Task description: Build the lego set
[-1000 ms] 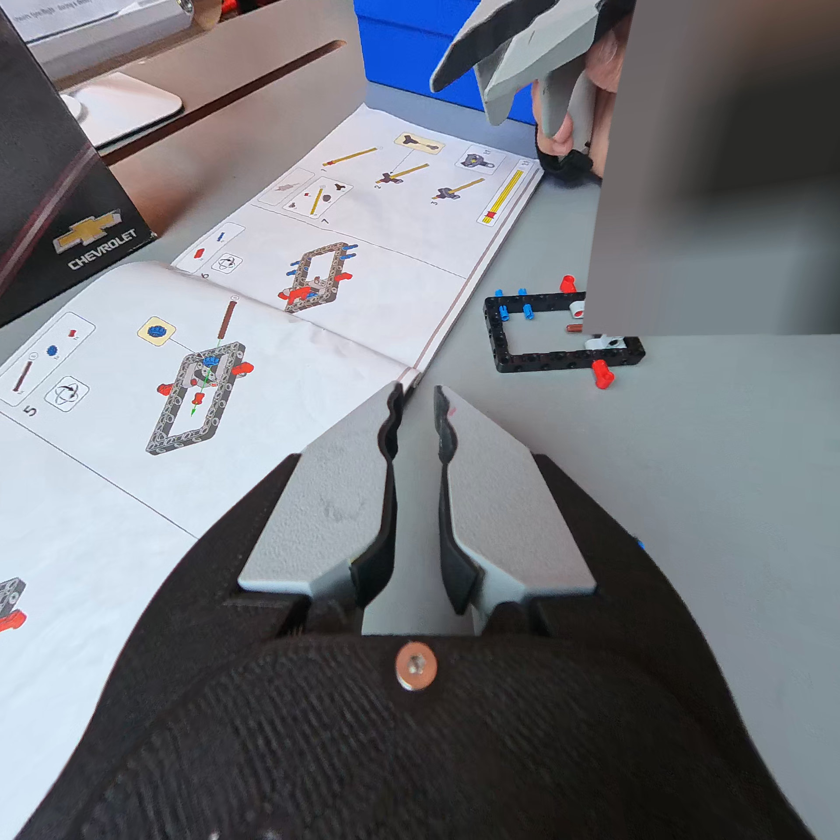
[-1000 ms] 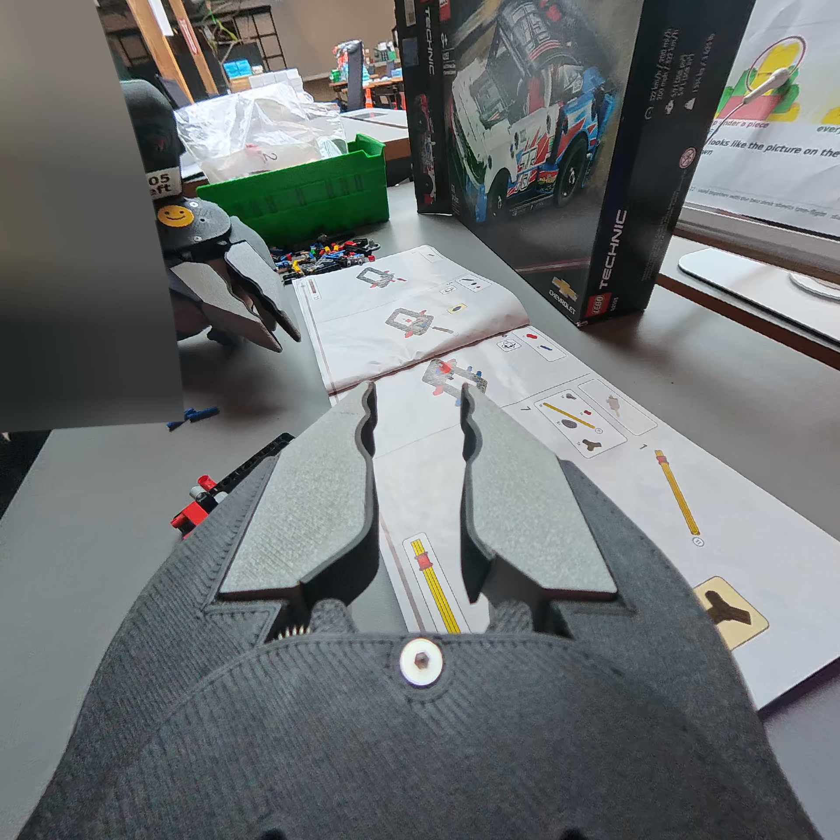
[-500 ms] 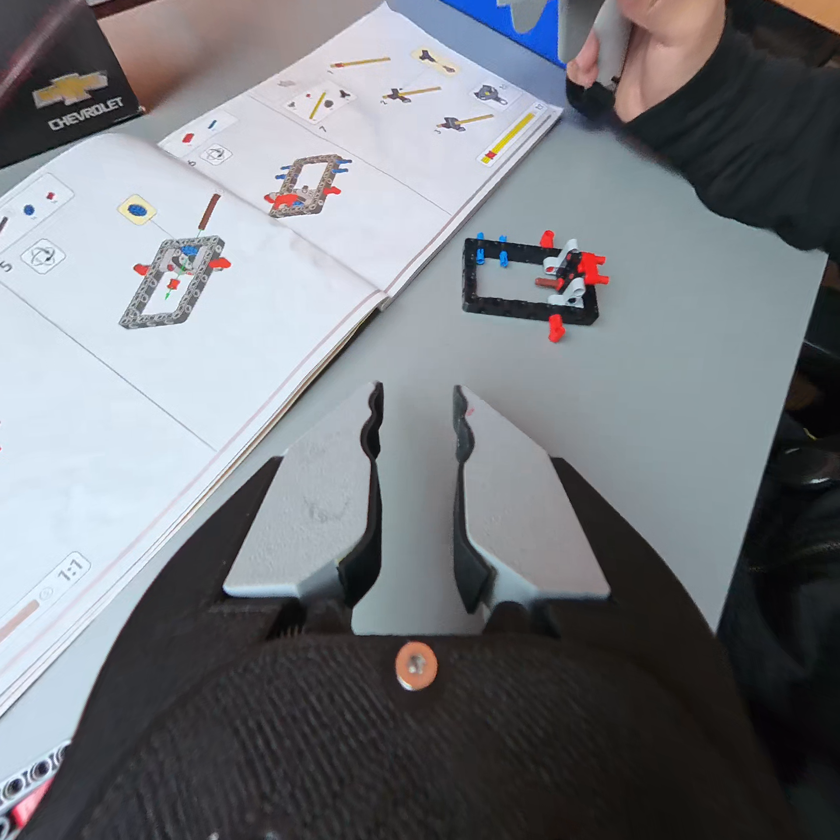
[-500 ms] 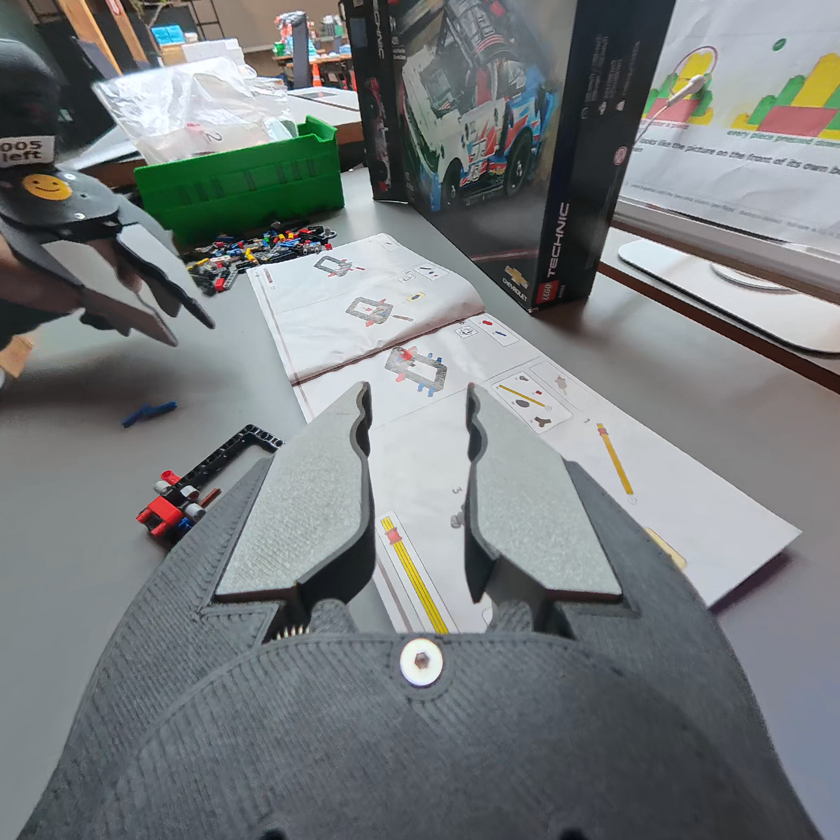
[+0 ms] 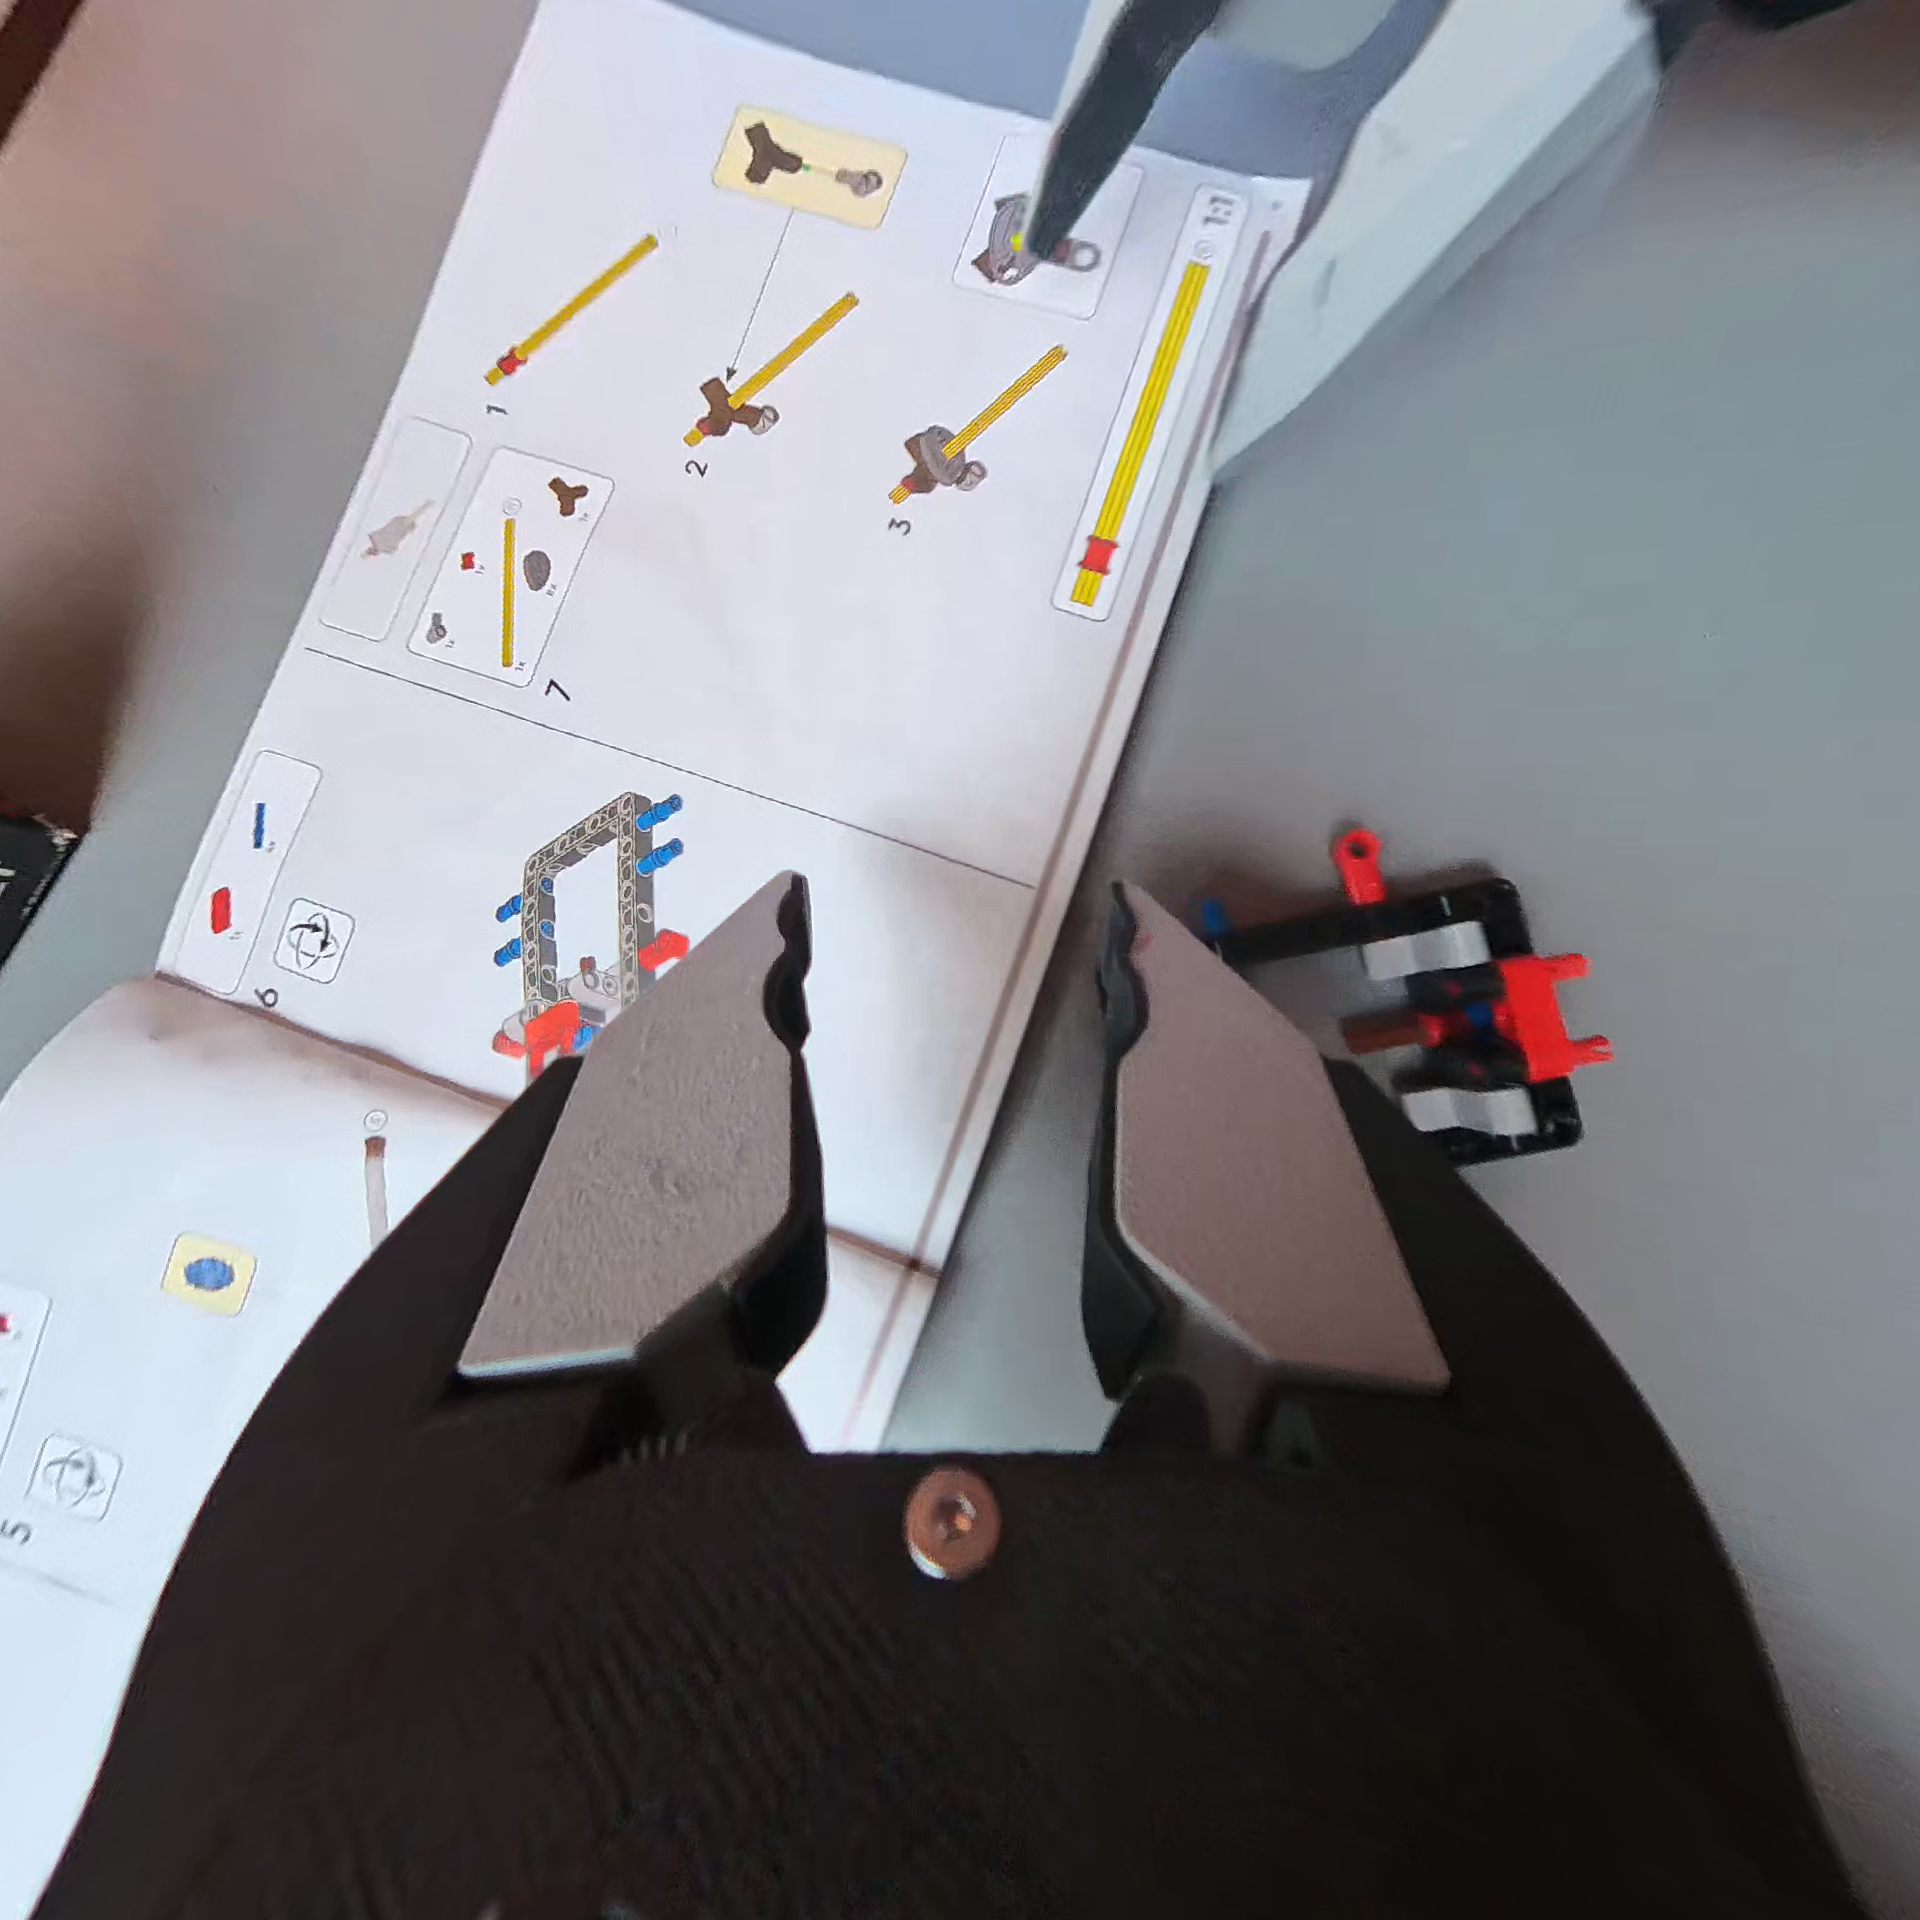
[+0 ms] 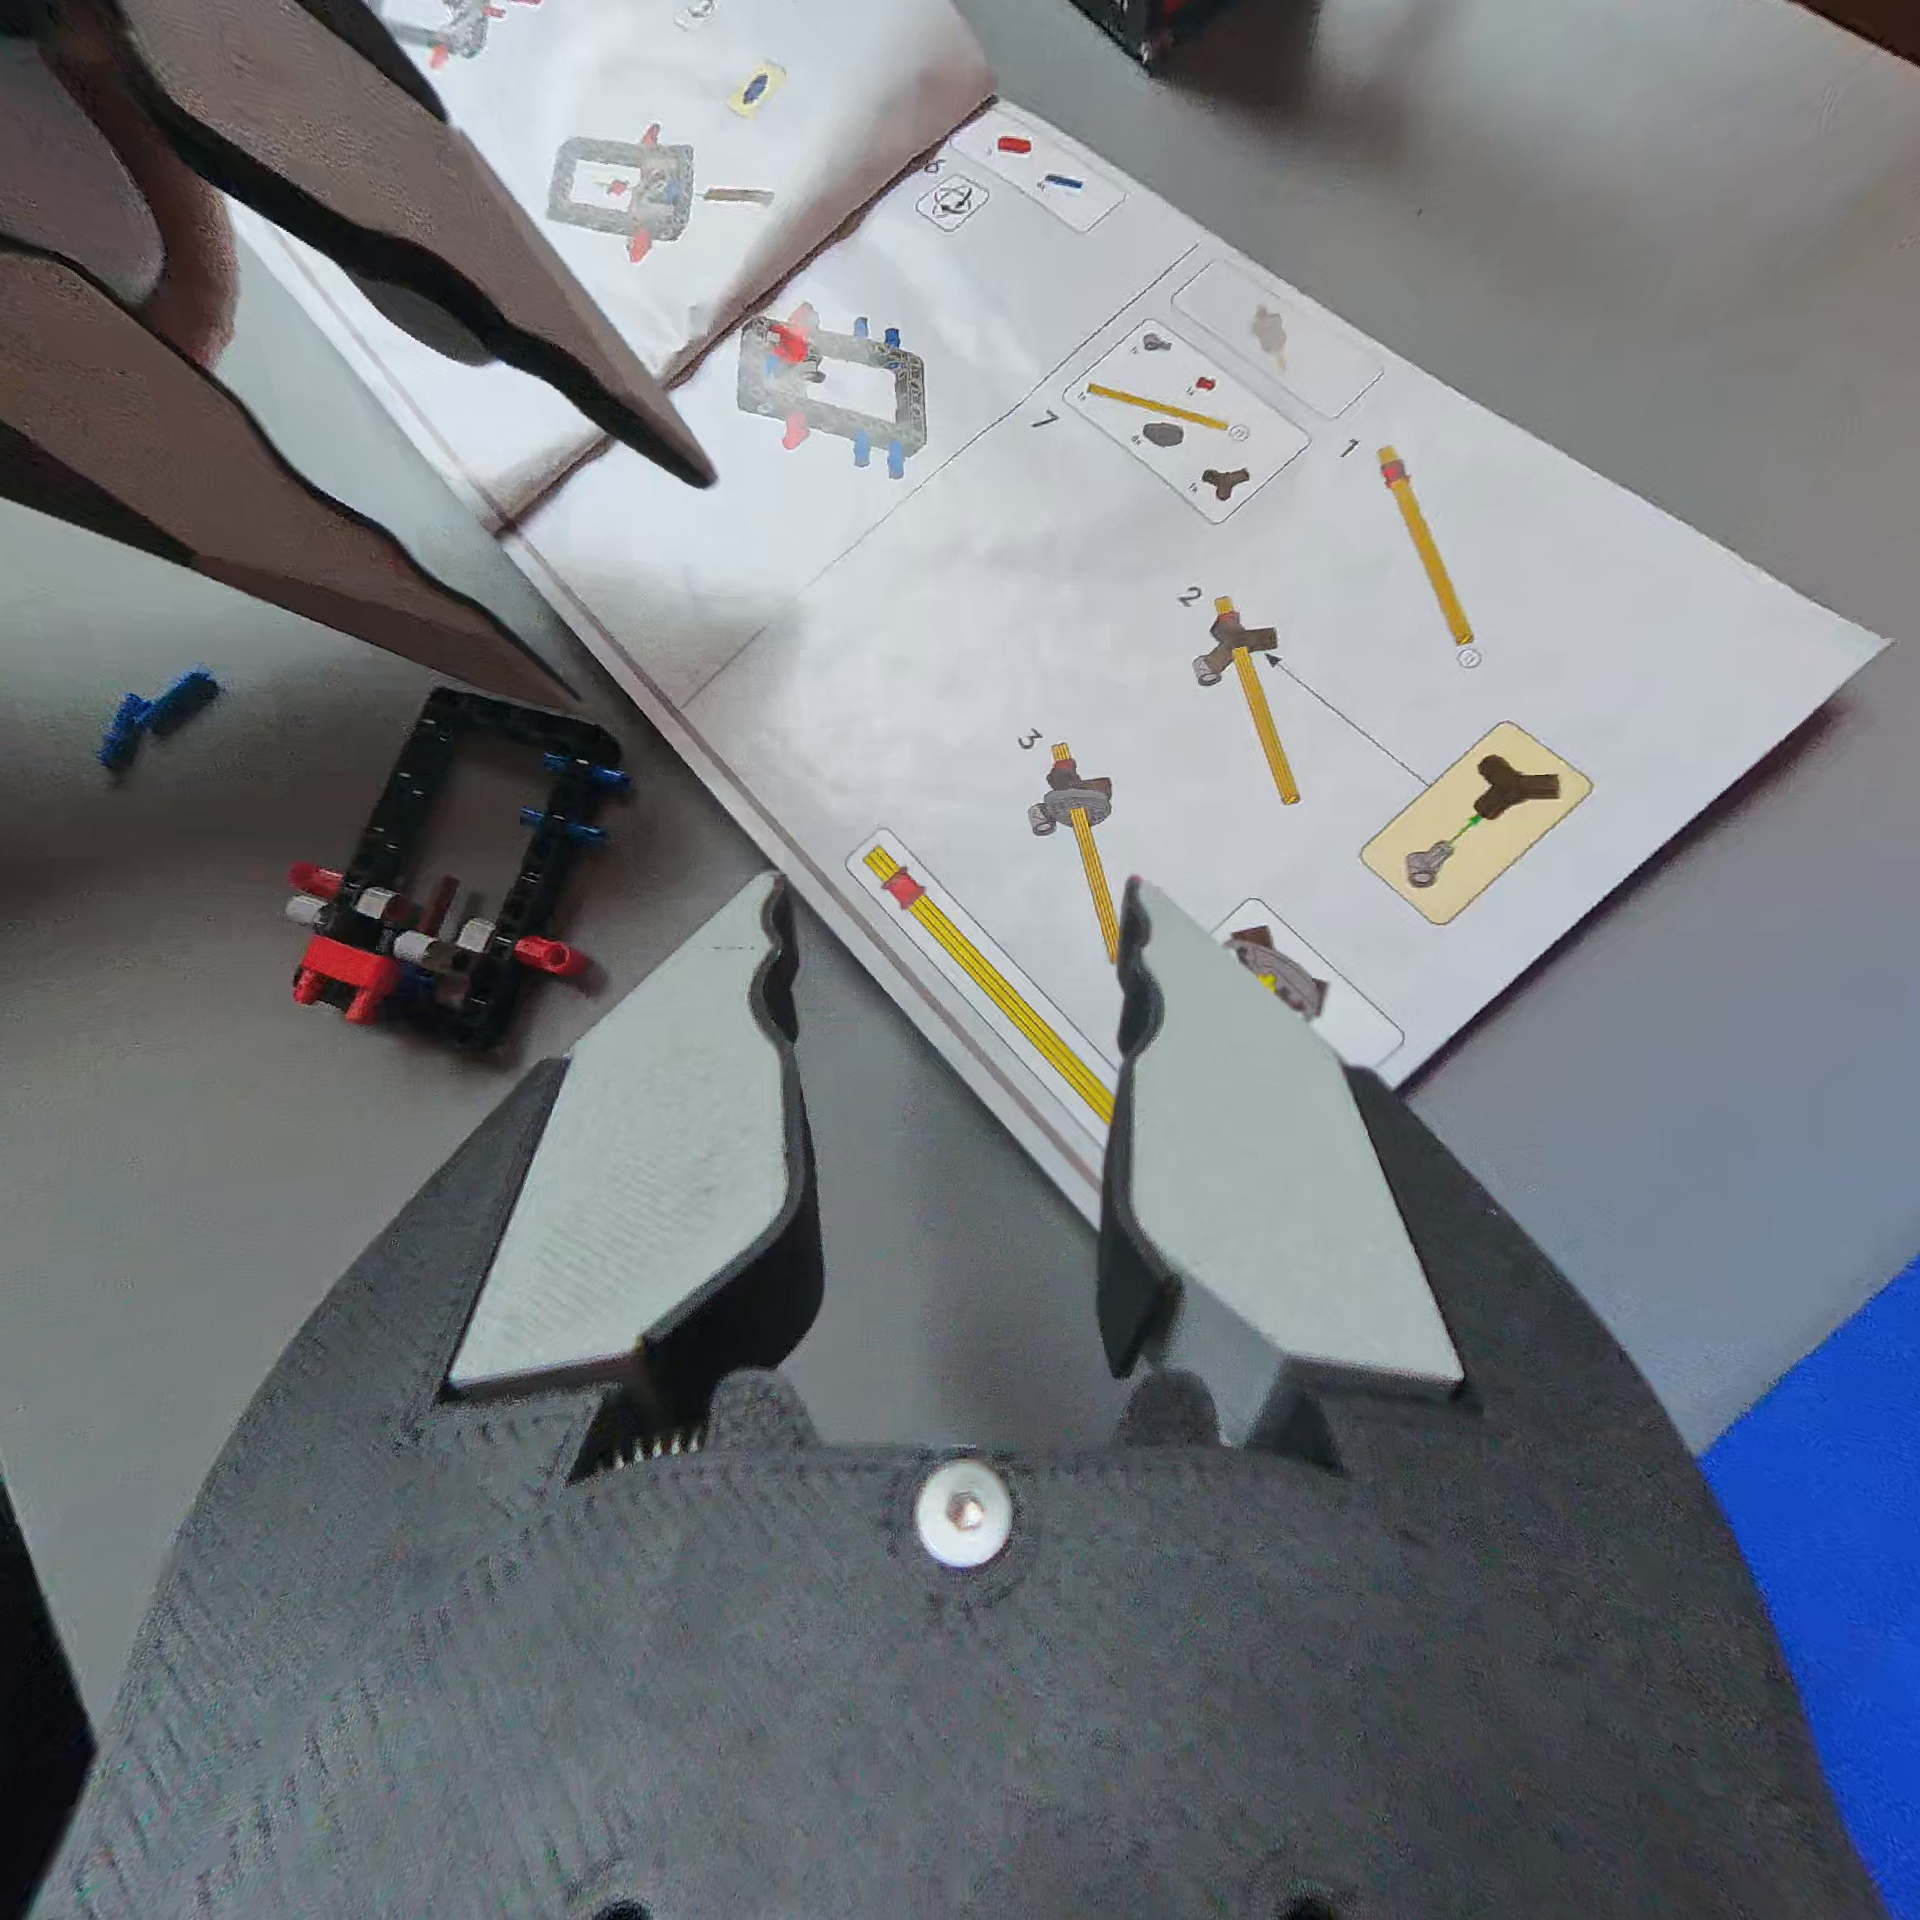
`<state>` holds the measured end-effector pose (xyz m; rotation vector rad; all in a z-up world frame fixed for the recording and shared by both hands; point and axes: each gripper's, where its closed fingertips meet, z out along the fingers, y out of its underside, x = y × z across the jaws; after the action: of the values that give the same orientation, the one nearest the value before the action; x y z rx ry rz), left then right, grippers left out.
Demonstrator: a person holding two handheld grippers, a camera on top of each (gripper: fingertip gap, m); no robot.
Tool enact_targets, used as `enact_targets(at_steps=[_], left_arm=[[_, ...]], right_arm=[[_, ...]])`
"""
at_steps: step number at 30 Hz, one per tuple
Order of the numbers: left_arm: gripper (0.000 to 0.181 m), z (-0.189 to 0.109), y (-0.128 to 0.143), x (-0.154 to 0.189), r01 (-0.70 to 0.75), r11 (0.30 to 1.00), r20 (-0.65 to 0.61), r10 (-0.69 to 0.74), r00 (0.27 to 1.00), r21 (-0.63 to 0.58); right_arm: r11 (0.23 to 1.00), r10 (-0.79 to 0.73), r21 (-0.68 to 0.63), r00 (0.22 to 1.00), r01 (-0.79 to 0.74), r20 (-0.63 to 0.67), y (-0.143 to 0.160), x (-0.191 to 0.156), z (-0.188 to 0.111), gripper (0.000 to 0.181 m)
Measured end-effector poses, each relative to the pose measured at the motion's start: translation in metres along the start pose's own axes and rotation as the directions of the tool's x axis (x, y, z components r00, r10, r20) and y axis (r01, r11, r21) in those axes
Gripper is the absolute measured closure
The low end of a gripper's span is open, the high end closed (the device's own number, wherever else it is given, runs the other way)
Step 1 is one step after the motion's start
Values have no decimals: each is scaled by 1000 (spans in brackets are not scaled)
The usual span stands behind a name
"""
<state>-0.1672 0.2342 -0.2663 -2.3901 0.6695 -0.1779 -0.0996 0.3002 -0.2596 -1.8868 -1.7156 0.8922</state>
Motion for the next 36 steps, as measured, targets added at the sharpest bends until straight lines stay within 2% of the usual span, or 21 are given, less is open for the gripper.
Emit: enact_targets(at_steps=[3, 5, 10, 13, 16, 19, 23, 25, 28, 31, 34, 36], left_arm=[[115, 4, 12, -8, 26, 999, -11, -27, 1000, -32], [115, 1, 21, -14, 24, 999, -7, -24, 1000, -40], [116, -27, 45, -20, 55, 998, 29, -55, 998, -4], [118, -44, 70, -7, 87, 996, -10, -87, 996, -29], [133, -63, 102, 17, 74, 992, -49, -79, 996, -99], [141, -80, 120, 41, 37, 994, -80, -46, 996, -105], [151, -93, 127, 66, 21, 996, -134, -32, 990, -81], [155, -91, 132, 68, 33, 992, -118, -48, 992, -123], [152, -80, 136, 80, 97, 976, -141, -126, 982, -197], [153, -75, 128, 85, 111, 979, -140, -136, 981, -174], [171, -72, 129, 78, 116, 974, -98, -137, 986, -194], [174, -72, 130, 78, 110, 972, -89, -131, 987, -209]], right_arm=[[999, -29, -23, 995, 27, -91, 2, 7, -11, 112], [998, -51, -47, 994, 46, -102, 7, 6, -14, 116], [989, -11, -147, 996, -2, -87, 30, 6, 5, 121], [988, -38, -152, 996, 25, -79, 31, 6, 11, 125], [991, -67, -121, 995, 58, -69, 27, 5, 14, 127], [995, -85, -54, 996, 83, -31, 17, -2, 16, 128], [991, -121, 54, 993, 121, -10, -1, -10, 11, 131], [988, -133, 84, 991, 132, 6, -5, -15, 10, 132], [986, -147, 85, 989, 146, 16, -5, -19, 11, 132], [984, -159, 82, 987, 157, 22, -5, -22, 12, 132], [982, -170, 89, 985, 166, 31, -7, -26, 10, 132], [981, -176, 93, 984, 173, 30, -7, -28, 9, 132]])
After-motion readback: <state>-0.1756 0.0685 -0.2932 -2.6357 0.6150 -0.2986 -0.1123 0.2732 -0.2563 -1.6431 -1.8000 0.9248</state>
